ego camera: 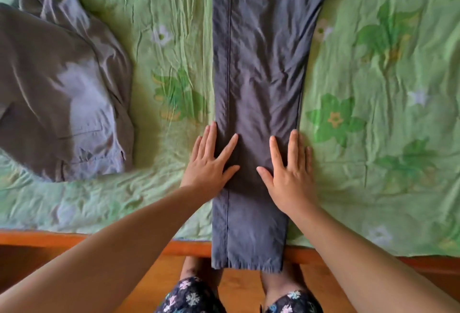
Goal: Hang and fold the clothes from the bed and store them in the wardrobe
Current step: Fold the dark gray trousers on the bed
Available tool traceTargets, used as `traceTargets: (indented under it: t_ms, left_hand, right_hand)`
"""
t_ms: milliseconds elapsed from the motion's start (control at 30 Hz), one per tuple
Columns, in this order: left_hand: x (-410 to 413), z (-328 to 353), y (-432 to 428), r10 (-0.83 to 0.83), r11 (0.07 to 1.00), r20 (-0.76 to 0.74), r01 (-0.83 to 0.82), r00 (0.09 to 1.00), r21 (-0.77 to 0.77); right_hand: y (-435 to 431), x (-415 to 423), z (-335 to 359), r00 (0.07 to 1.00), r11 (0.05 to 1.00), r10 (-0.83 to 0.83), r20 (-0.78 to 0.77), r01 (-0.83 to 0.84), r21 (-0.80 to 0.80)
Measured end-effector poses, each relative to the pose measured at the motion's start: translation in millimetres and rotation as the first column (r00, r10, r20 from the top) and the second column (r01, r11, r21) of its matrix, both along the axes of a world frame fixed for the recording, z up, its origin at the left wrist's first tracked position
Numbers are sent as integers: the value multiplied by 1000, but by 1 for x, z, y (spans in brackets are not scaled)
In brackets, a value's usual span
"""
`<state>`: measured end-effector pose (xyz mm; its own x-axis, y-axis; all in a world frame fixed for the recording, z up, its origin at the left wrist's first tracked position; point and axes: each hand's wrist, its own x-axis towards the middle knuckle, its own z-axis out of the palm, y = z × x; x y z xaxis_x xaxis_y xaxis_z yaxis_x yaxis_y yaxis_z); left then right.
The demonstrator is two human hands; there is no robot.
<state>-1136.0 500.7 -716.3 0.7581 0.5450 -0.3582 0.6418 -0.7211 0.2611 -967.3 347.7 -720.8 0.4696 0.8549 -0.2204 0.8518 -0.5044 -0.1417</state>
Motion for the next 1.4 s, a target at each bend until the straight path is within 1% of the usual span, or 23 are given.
traceTargets:
  t_ms: [133, 267, 333, 367, 400, 467, 533, 567, 600, 633, 667, 700, 733, 767, 800, 833, 900, 967, 1100, 1167, 1267, 1333, 1400]
  left_hand:
    - [-29, 5, -32, 12, 999, -16, -13, 1000, -49]
    - [-49, 12, -69, 158, 980, 37, -152, 987, -130]
    - [-56, 19, -90, 251, 955, 25, -244, 968, -166]
    - [-60, 24, -98, 308, 934, 40, -295, 950, -203]
    - [-62, 29, -104, 375, 899, 83, -341, 923, -275]
    - [-62, 40, -108, 505, 814, 187, -393, 843, -427]
    - [-61, 41, -101, 699, 634, 149, -511, 699, -580]
    - [-61, 43, -95, 773, 522, 91, -549, 628, -653]
    - [-63, 43, -90, 768, 517, 70, -551, 637, -655]
    - [-66, 45, -86, 723, 560, 80, -514, 686, -650]
    - [-69, 46, -81, 601, 689, 117, -438, 790, -577]
    - [-72, 46, -77, 417, 847, 172, -312, 893, -431]
    - [-76, 44, -72, 182, 966, 221, -132, 958, -224]
    - [-78, 40, -67, -16, 999, 253, 28, 967, -44]
    - [-78, 37, -62, -137, 990, 277, 121, 951, 74]
    - [-75, 35, -57, -207, 975, 301, 171, 931, 144]
    - [-67, 33, -48, -282, 952, 333, 217, 900, 218]
    - [-58, 37, -41, -329, 932, 351, 240, 877, 273]
    - [-42, 46, -22, -466, 882, 385, 385, 796, 271]
    - [-41, 44, -12, -545, 836, 300, 485, 783, 256]
    - [-43, 34, -6, -641, 756, 81, 609, 764, 239]
    - [-41, 22, -10, -675, 722, 39, 649, 737, 241]
    - [-40, 10, -14, -692, 706, 79, 650, 717, 282]
  right_hand:
    - [-37, -21, 3, 999, 999, -27, 23, 27, -23]
    - [-62, -37, 10, 999, 999, -32, 33, 32, 5]
    - [-68, -41, 17, 996, 996, -76, -49, 78, 30]
    - [-70, -43, 23, 976, 990, -130, -177, 137, 25]
    - [-71, -45, 29, 918, 978, -199, -342, 209, -6]
    - [-73, -43, 39, 710, 930, -336, -619, 352, -101]
    - [-76, -39, 44, 476, 875, -412, -777, 443, -193]
    - [-80, -35, 46, 417, 872, -415, -809, 436, -223]
    - [-85, -30, 47, 417, 892, -388, -822, 396, -220]
    - [-90, -25, 47, 484, 927, -325, -812, 333, -172]
    - [-94, -20, 47, 630, 970, -200, -751, 233, -62]
    - [-97, -15, 45, 797, 994, -9, -603, 75, 84]
    - [-99, -11, 41, 891, 970, 182, -416, -93, 225]
    - [-98, -8, 38, 914, 920, 311, -261, -222, 322]
    - [-95, -5, 37, 909, 877, 382, -168, -299, 375]
    - [-90, -1, 36, 904, 850, 413, -110, -340, 404]
    - [-83, 8, 36, 904, 827, 426, -37, -372, 422]
    - [-76, 18, 41, 885, 809, 466, -3, -425, 406]
    - [-62, 33, 53, 770, 726, 638, -31, -587, 359]
    - [-56, 37, 55, 740, 703, 671, -29, -624, 341]
    - [-57, 39, 48, 693, 668, 721, 8, -698, 258]
    - [-59, 36, 40, 664, 648, 747, 11, -733, 206]
    - [-57, 33, 32, 657, 649, 753, -39, -732, 208]
